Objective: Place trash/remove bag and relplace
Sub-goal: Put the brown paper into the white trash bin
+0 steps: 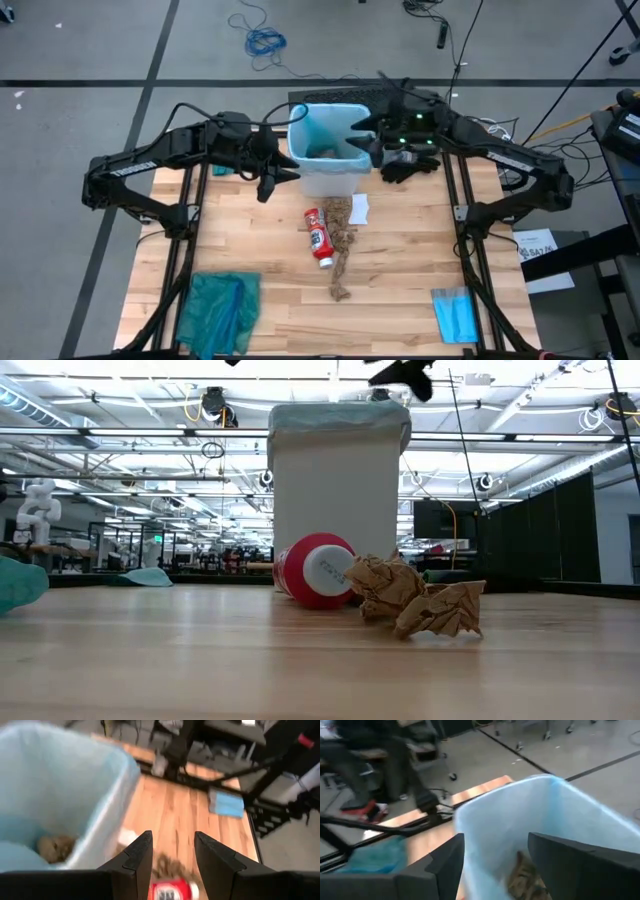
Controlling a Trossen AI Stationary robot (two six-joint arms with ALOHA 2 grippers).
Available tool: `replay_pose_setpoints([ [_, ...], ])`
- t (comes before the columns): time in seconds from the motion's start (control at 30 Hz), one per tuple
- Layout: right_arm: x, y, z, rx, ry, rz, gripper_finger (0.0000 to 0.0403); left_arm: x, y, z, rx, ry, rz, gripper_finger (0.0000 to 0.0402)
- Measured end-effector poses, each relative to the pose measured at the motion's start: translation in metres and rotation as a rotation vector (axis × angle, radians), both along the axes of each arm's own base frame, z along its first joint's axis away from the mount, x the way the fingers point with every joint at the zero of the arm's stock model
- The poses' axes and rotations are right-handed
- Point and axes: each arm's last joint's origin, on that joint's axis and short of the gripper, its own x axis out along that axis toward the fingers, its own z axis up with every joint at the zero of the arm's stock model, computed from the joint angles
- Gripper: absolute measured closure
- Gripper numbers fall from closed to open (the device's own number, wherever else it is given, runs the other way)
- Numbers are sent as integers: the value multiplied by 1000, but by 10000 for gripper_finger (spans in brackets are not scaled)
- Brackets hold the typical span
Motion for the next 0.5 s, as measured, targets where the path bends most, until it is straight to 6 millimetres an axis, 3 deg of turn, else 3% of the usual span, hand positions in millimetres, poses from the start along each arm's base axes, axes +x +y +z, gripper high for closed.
replay_pose_setpoints([
  [0.23,-18,59,1,-3,134,37,219,1,-14,-16,-34,101,-45,261],
  [0.37,-17,84,-7,9,219,26,235,7,-22,-29,-52,113,-54,261],
  [0.5,-12,103,-14,20,259,27,245,16,-32,-54,-77,199,-79,261],
])
